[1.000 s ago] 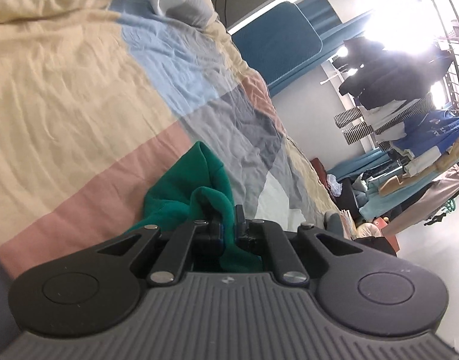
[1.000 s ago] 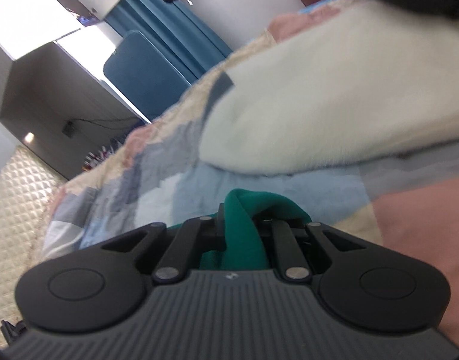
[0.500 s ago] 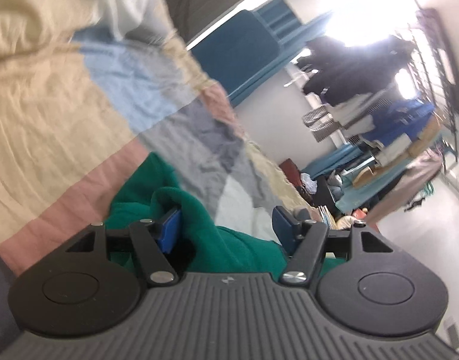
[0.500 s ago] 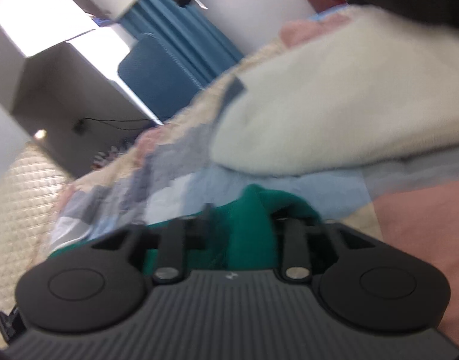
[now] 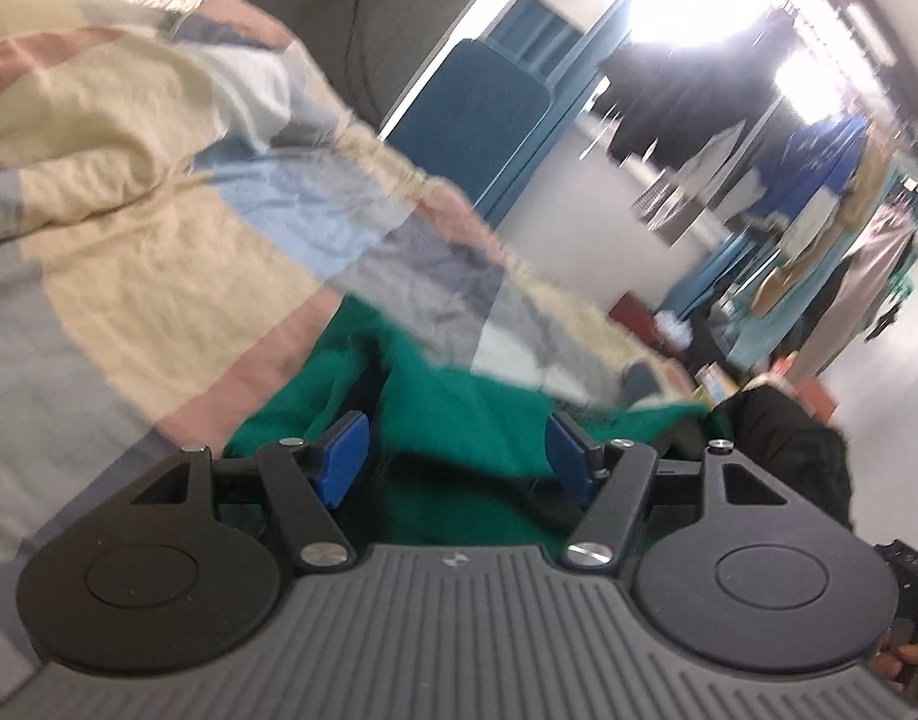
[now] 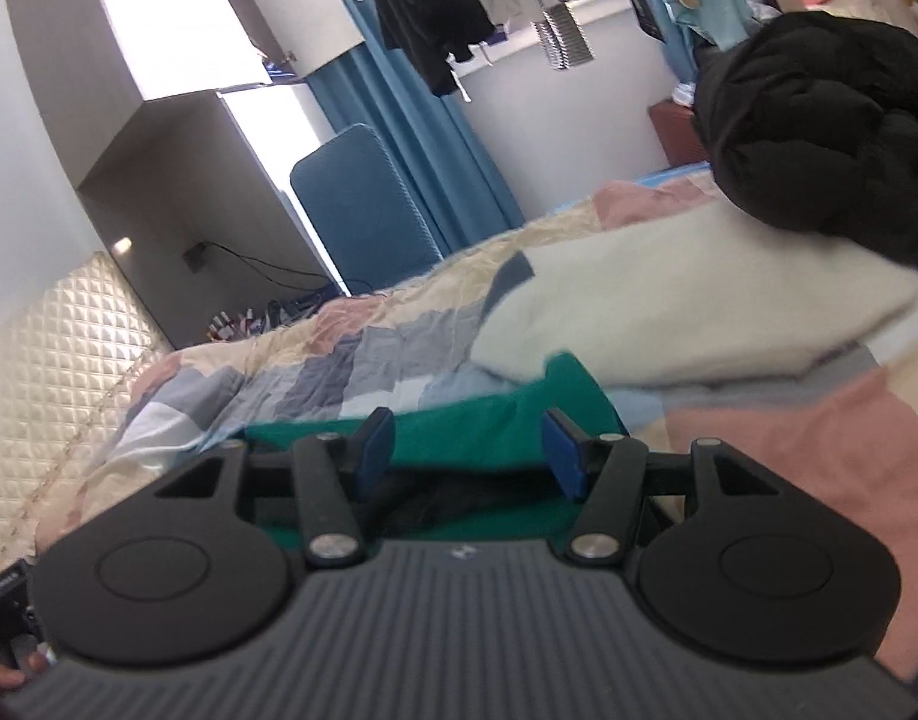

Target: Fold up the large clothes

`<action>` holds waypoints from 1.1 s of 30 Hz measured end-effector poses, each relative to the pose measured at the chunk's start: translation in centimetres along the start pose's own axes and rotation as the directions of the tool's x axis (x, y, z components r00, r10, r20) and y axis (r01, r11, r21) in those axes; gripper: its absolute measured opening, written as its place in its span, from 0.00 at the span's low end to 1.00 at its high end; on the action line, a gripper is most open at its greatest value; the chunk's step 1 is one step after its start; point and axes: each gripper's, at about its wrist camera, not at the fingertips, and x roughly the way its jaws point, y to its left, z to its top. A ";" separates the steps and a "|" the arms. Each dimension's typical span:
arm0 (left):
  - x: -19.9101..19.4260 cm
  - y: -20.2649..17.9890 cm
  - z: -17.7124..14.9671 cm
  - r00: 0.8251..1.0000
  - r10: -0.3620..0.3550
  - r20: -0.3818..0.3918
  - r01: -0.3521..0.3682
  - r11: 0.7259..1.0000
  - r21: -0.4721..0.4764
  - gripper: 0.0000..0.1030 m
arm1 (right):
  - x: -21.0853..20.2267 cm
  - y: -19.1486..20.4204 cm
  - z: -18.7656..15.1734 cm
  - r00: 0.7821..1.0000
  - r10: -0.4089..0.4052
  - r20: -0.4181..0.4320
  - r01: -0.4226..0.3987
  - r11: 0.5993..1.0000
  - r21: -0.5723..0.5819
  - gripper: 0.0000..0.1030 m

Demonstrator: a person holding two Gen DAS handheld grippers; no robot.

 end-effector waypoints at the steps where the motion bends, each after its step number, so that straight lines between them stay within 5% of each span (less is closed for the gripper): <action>1: 0.3 0.0 -0.4 1.000 0.021 -0.016 -0.021 1.000 0.012 0.68 | 0.2 -0.1 -0.4 1.000 -0.015 -0.020 0.015 1.000 0.000 0.56; 10: 3.5 0.5 -2.2 0.992 0.069 -0.107 -0.069 0.998 0.004 0.67 | 4.6 -2.0 -2.8 0.981 0.025 -0.193 0.010 0.984 0.176 0.55; 16: 4.3 -0.3 -2.0 0.992 0.085 -0.088 -0.081 0.996 0.048 0.67 | 5.8 -2.0 -2.9 0.984 0.025 -0.176 0.008 0.982 0.188 0.54; 23: 5.7 -0.9 -2.0 0.991 0.121 -0.053 -0.114 0.987 0.114 0.66 | 7.2 -2.3 -2.6 0.986 0.013 -0.165 0.020 0.981 0.192 0.40; 25: 6.3 -1.1 -2.1 0.990 0.137 -0.036 -0.131 0.982 0.135 0.60 | 7.8 -2.4 -2.7 0.986 0.010 -0.167 0.022 0.981 0.193 0.35; 29: 7.7 -0.6 -1.2 0.984 0.180 -0.011 -0.177 0.976 0.124 0.12 | 8.2 -1.6 -2.5 0.989 0.019 -0.148 0.005 0.987 0.161 0.18; 33: 7.1 0.5 1.7 0.992 0.127 0.023 -0.128 0.991 0.033 0.11 | 7.5 -0.9 -0.5 0.992 0.027 -0.126 -0.012 0.992 0.122 0.11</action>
